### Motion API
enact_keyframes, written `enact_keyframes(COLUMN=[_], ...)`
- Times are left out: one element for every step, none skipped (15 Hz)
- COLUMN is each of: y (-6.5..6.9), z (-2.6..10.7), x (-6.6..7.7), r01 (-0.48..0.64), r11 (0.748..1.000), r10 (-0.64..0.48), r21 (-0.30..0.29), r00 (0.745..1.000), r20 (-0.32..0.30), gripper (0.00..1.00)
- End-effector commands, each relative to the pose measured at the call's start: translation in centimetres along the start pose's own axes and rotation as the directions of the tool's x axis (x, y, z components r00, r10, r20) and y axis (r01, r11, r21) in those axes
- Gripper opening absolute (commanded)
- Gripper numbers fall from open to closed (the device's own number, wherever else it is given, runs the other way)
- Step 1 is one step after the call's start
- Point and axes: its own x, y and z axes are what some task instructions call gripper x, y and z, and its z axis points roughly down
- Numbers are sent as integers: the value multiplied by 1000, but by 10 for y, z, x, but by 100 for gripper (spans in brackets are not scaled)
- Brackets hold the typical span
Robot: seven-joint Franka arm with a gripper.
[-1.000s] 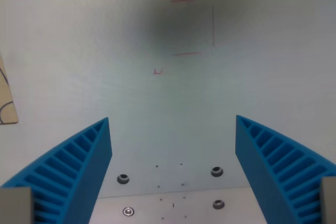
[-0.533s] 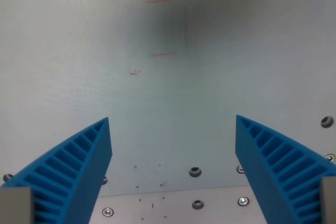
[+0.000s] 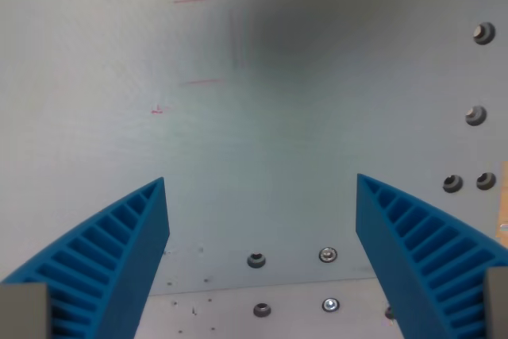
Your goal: Move in gripper positive y
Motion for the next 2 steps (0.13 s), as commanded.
enact_keyframes(y=[15,20], z=[-2,-2], x=[4,4], r01=[18,18], r11=[1000,1000], r10=[-18,-18], r21=[1,1], r00=[1000,1000], r20=[-2,-2], gripper=[100,100])
